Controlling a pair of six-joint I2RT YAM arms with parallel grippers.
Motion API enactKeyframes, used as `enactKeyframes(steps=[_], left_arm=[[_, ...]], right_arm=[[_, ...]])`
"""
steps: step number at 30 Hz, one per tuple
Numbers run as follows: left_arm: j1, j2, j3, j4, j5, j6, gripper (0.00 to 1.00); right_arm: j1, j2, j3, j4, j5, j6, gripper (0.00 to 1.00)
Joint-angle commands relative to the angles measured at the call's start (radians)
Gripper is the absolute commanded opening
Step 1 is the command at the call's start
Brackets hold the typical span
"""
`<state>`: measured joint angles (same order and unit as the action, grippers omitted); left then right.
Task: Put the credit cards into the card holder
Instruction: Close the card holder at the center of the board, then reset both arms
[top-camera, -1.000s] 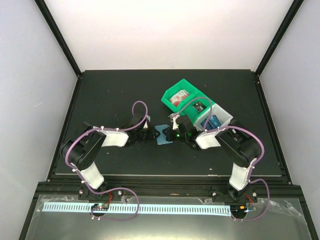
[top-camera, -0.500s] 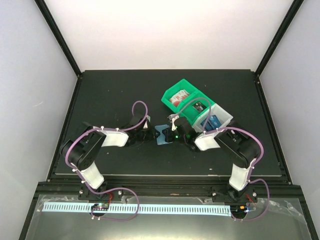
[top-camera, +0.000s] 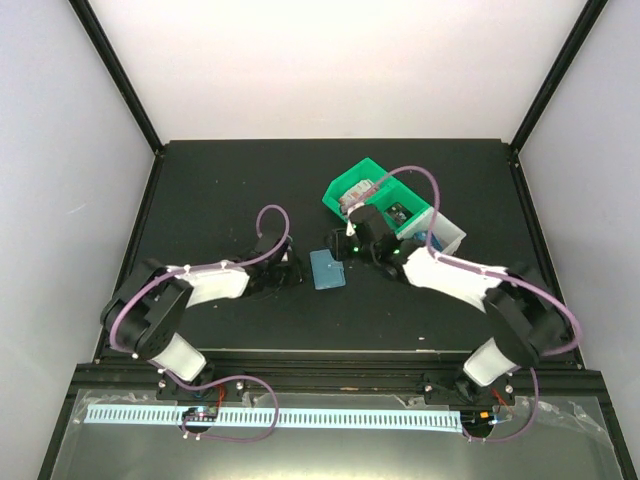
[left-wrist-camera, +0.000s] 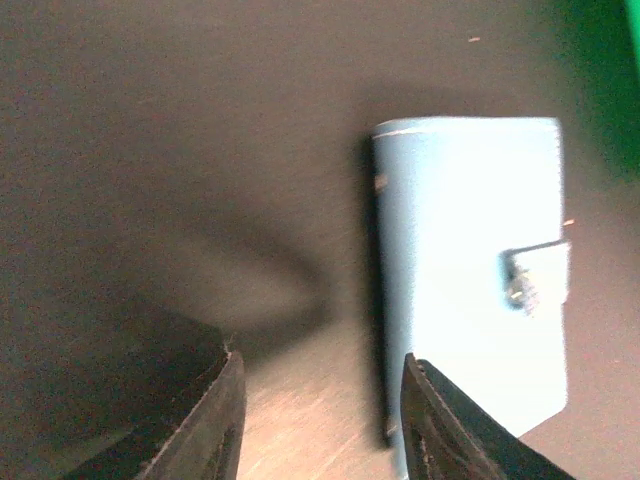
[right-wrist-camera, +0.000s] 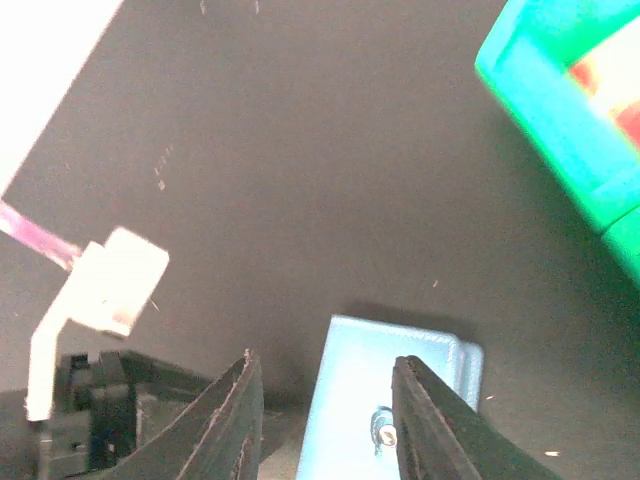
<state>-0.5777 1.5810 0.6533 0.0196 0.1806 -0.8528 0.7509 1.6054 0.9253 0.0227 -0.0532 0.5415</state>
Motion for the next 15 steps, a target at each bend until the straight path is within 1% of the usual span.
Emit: enactKeyframes(steps=[1,4,6,7,11,13,14,15], left_arm=[[0.003,-0.132,-0.038,-0.266,-0.158,0.052,0.48],[0.005,-0.303,-0.058,-0.315,-0.226,0.078,0.56],[0.004,-0.43,-0.067,-0.368,-0.275,0.106,0.66],[0.006,-0.492,-0.065,-0.397,-0.296,0.126,0.69],[0.009,-0.72,-0.025,-0.533,-0.392,0.221,0.83],[0.011,-0.824,-0.006,-0.593,-0.449,0.249,0.88],[0.012,-0.878,0.003,-0.618,-0.475,0.255,0.95],[0.012,-0.929,0.01,-0.637,-0.494,0.26,0.98]], right_arm=[[-0.007,-0.164,0.033,-0.214,0.176,-0.007,0.4],[-0.011,-0.291,0.001,-0.313,0.29,0.003,0.46],[-0.012,-0.391,-0.031,-0.369,0.361,-0.004,0.52],[-0.013,-0.437,-0.042,-0.397,0.397,-0.006,0.54],[-0.013,-0.638,-0.077,-0.518,0.531,-0.004,0.67],[-0.014,-0.733,-0.092,-0.574,0.6,0.008,0.72],[-0.013,-0.78,-0.099,-0.605,0.625,0.016,0.74],[-0.014,-0.826,-0.106,-0.638,0.651,0.028,0.76]])
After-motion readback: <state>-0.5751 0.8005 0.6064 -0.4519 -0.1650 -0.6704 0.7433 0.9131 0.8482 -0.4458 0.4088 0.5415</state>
